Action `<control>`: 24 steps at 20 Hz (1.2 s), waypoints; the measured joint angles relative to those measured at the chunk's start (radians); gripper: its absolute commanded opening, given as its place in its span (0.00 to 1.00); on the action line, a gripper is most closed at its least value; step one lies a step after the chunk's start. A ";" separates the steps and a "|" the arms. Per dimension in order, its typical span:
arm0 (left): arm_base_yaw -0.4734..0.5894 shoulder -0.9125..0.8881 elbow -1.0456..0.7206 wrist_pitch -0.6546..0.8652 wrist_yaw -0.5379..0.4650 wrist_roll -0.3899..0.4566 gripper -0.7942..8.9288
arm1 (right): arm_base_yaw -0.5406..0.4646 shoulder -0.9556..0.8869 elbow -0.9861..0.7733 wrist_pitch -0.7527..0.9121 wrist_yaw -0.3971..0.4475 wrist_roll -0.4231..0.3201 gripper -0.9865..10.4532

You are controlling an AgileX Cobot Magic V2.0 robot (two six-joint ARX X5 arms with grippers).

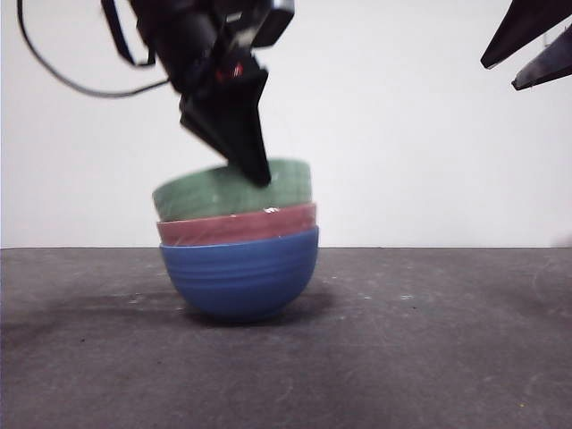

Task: Pick up the green bowl on the top,put the green bowl on the left,pick up the red bowl in the middle,put the red bowl on the right

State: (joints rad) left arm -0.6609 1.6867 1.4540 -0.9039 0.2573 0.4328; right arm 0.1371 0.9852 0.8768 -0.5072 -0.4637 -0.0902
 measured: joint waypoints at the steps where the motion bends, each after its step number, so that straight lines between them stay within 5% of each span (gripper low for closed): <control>1: -0.007 0.000 0.047 -0.039 0.000 -0.001 0.07 | 0.000 0.000 0.000 0.000 0.000 0.000 0.29; 6: -0.014 -0.047 0.243 -0.214 -0.013 -0.077 0.07 | 0.000 0.000 0.000 0.000 0.000 0.000 0.29; 10: -0.008 -0.210 0.219 -0.282 -0.183 -0.148 0.07 | 0.000 0.000 0.000 0.000 0.000 0.000 0.28; 16: 0.002 -0.426 -0.192 -0.111 -0.333 -0.306 0.07 | 0.000 0.000 0.000 0.000 0.000 0.000 0.28; 24: 0.000 -0.409 -0.539 0.184 -0.329 -0.433 0.07 | 0.000 0.000 0.000 0.000 0.000 0.000 0.28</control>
State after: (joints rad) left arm -0.6605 1.2774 0.9154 -0.7197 -0.0719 0.0002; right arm 0.1371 0.9852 0.8768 -0.5076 -0.4637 -0.0902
